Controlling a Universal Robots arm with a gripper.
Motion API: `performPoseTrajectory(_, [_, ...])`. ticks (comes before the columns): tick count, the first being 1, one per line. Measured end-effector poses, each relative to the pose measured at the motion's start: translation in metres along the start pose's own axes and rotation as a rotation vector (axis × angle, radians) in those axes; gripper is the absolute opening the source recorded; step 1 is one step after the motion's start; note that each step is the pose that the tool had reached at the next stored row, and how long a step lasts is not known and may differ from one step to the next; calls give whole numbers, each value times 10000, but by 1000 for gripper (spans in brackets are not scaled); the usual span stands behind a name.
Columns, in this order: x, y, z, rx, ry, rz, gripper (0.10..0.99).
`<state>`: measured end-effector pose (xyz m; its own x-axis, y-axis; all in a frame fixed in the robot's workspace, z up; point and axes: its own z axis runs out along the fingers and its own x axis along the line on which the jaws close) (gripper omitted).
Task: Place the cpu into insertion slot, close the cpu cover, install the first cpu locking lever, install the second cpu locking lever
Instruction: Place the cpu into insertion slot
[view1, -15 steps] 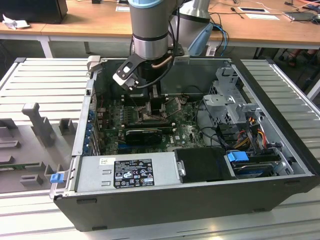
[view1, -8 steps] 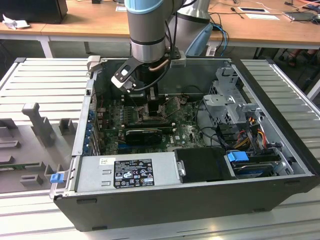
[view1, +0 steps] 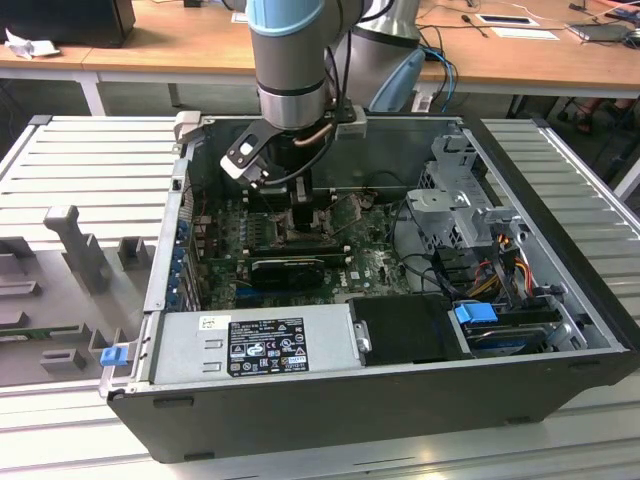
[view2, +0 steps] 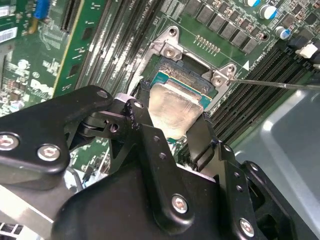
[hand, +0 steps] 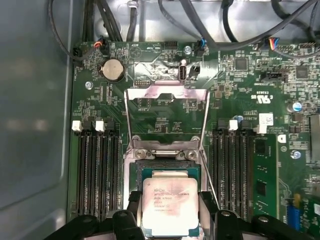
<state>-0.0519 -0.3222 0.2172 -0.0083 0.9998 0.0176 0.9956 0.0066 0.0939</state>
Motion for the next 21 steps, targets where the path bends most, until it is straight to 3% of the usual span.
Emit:
performPoseTrajectory(10, [3, 4, 147, 0, -1, 4, 541])
performPoseTrajectory(19, [6, 0, 184, 2, -1, 3, 541])
performPoseTrajectory(20, [6, 0, 186, 0, 0, 4, 549])
performPoseTrajectory(21, [6, 0, 187, 1, -1, 4, 616])
